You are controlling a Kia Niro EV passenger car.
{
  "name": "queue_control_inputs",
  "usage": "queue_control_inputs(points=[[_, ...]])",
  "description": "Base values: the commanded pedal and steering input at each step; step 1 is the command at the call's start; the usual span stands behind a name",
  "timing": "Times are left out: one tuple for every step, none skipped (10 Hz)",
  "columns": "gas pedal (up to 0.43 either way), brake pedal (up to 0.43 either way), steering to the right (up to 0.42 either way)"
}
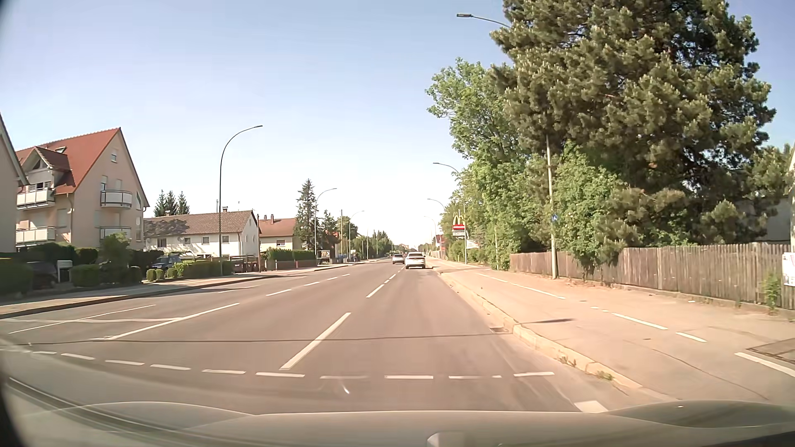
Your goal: Follow the waypoints while adhering to traffic rules and regulations
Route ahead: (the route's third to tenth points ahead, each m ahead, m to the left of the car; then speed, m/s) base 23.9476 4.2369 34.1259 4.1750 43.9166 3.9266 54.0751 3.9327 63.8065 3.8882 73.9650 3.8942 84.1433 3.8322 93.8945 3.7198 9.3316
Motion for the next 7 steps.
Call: queue_control_inputs(points=[[0.220, 0.000, -0.006], [0.220, 0.000, -0.006], [0.220, 0.000, -0.006], [0.220, 0.000, -0.006], [0.220, 0.000, -0.006], [0.209, 0.000, -0.006], [0.209, 0.000, -0.006]])
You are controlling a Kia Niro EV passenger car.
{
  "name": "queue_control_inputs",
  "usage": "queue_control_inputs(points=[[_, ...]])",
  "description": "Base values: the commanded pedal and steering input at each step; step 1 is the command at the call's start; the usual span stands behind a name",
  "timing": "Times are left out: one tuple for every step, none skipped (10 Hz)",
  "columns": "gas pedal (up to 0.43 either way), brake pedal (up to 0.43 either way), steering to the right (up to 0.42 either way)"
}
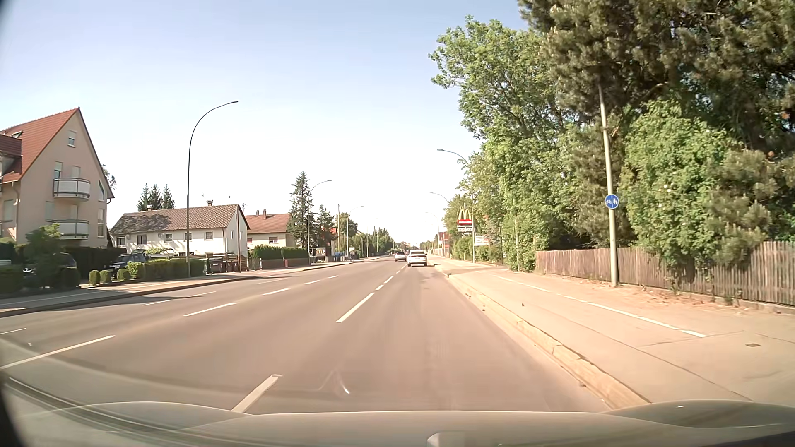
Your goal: Follow the waypoints while adhering to traffic rules and regulations
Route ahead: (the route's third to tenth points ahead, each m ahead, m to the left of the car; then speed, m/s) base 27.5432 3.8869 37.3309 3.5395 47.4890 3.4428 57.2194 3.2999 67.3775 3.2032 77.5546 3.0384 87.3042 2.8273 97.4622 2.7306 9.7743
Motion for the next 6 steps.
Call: queue_control_inputs(points=[[0.209, 0.000, -0.005], [0.197, 0.000, -0.005], [0.197, 0.000, -0.005], [0.197, 0.000, -0.005], [0.197, 0.000, -0.005], [0.189, 0.000, -0.005]])
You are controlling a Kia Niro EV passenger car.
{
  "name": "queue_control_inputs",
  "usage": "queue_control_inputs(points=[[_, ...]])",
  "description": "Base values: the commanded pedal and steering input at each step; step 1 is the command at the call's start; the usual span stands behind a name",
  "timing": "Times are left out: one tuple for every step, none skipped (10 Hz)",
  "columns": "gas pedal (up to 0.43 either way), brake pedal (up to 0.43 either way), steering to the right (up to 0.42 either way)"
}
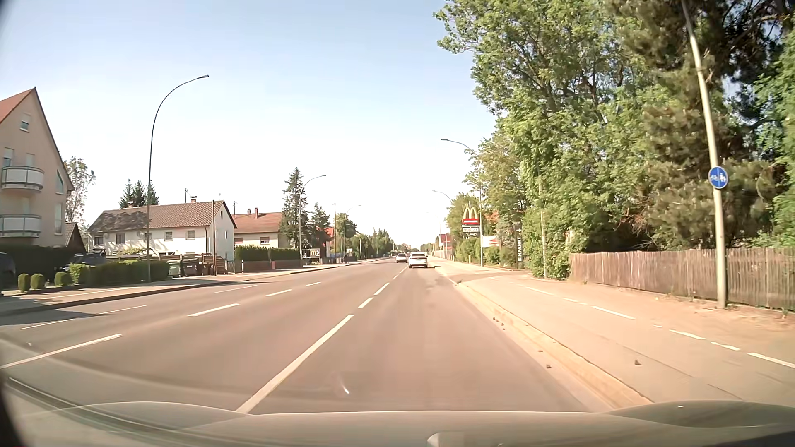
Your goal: Follow the waypoints while adhering to traffic rules and regulations
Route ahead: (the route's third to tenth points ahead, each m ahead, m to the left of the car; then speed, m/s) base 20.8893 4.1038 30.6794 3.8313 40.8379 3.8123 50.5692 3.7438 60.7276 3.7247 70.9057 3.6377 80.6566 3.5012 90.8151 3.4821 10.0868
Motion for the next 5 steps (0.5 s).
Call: queue_control_inputs(points=[[0.189, 0.000, -0.005], [0.189, 0.000, -0.005], [0.177, 0.000, -0.005], [0.177, 0.000, -0.004], [0.177, 0.000, -0.004]])
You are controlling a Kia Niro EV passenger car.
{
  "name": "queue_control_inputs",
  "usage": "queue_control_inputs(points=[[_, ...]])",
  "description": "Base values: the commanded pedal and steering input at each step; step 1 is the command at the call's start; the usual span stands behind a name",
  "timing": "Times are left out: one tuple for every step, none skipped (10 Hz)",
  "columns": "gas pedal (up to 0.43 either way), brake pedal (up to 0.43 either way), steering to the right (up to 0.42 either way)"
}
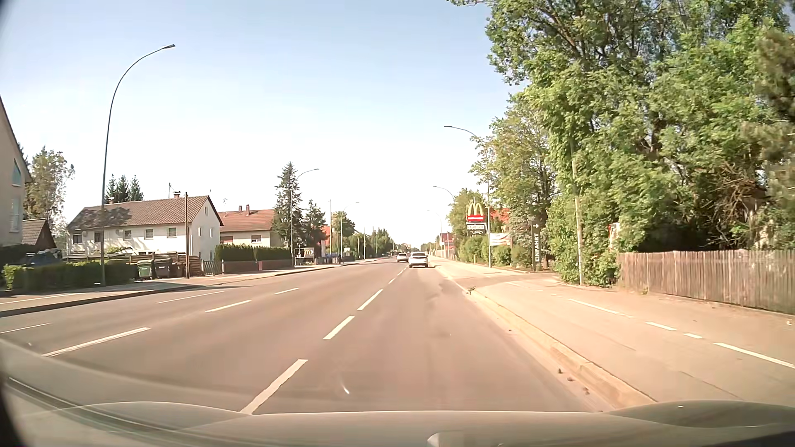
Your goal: Follow the waypoints while adhering to traffic rules and regulations
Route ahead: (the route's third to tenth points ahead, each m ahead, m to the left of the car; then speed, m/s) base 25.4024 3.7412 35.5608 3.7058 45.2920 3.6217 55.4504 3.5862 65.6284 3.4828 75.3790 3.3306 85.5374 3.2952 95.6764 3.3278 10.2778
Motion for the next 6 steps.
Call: queue_control_inputs(points=[[0.169, 0.000, -0.005], [0.157, 0.000, -0.005], [0.157, 0.000, -0.004], [0.157, 0.000, -0.004], [0.157, 0.000, -0.003], [0.157, 0.000, 0.000]])
